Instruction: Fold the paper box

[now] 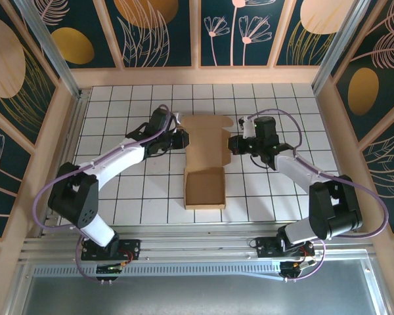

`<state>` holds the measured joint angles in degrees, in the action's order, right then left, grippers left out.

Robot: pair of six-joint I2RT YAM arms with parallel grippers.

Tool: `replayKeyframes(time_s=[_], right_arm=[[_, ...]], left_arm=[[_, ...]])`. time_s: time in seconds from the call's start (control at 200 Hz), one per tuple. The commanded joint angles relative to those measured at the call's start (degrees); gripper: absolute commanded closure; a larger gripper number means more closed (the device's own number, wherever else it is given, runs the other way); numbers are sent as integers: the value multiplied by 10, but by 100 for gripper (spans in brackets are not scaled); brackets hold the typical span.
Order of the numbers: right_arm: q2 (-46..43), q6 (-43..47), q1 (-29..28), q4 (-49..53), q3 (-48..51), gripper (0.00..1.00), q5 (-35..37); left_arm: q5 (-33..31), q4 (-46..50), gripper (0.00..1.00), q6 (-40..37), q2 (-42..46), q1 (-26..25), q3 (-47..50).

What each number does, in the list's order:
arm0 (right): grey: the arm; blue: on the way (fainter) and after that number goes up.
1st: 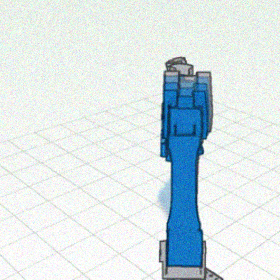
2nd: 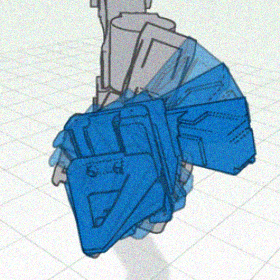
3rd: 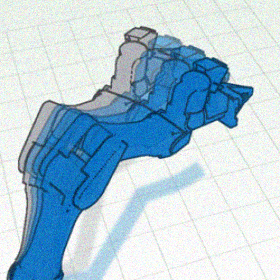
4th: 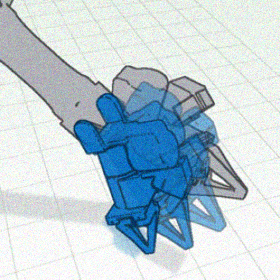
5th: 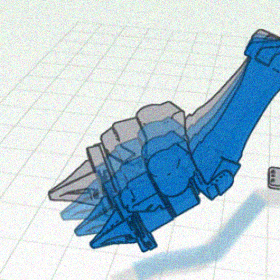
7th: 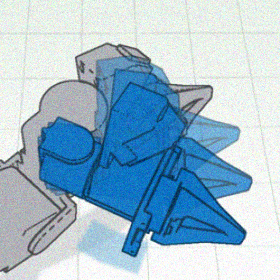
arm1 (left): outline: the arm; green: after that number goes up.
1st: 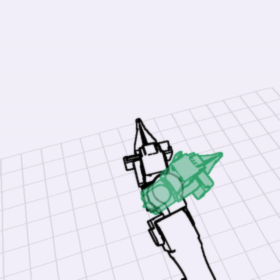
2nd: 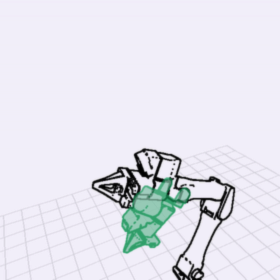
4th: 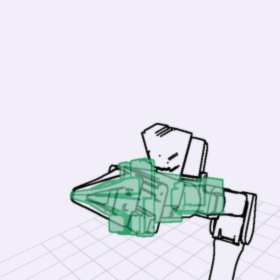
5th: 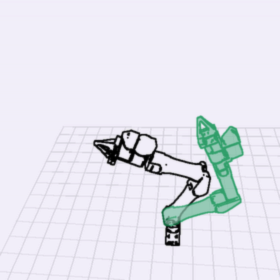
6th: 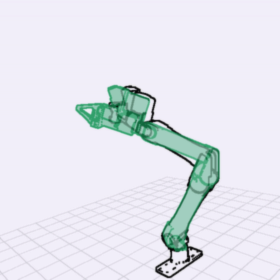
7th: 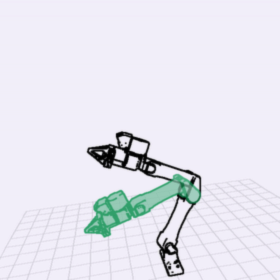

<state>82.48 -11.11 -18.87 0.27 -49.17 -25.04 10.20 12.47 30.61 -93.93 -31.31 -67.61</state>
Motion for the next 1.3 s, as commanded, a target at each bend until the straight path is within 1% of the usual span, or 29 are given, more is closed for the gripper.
replayKeyframes(time_s=[0.0,0.07,0.12,0.195,0.27,0.35,0.405,0.551,0.626,0.796,0.896,0.941,0.996,1.046,1.136,1.226,1.291], right_arm=[[12,23,-3,-30,-61,100,45],[27,37,-5,-35,-98,100,67],[39,47,-4,-45,-115,100,84],[49,62,-4,-77,-123,100,106],[53,79,-8,-118,-113,100,125],[48,111,-21,-180,-77,100,157],[43,140,-35,-222,-46,100,193],[34,203,-72,-331,46,100,283],[35,222,-88,-372,80,100,316],[36,232,-114,-415,124,100,353],[41,229,-122,-417,134,100,372],[44,216,-122,-401,127,100,384],[48,197,-137,-379,116,100,399],[48,173,-146,-368,112,100,415],[42,129,-164,-358,116,100,415],[38,90,-176,-351,131,100,421],[39,72,-187,-367,151,100,421]], left_arm=[[-34,-15,87,-45,-12,5,-55],[-68,-47,94,-77,-22,5,-83],[-89,-78,97,-99,-25,5,-93],[-114,-144,98,-126,-23,5,-80],[-120,-225,98,-152,-20,5,-46],[-119,-309,97,-171,-19,5,2],[-116,-352,95,-180,-19,5,33],[-117,-434,93,-196,-17,5,106],[-111,-462,93,-197,-18,5,138],[-67,-513,91,-172,-15,5,192],[-65,-531,90,-143,-6,5,224],[-60,-532,90,-126,-3,5,233],[-36,-530,90,-102,-3,5,238],[-17,-521,90,-64,-6,5,237],[16,-516,90,-25,-12,4,244],[22,-530,90,-10,-1,4,266],[37,-549,90,-3,3,4,281]])
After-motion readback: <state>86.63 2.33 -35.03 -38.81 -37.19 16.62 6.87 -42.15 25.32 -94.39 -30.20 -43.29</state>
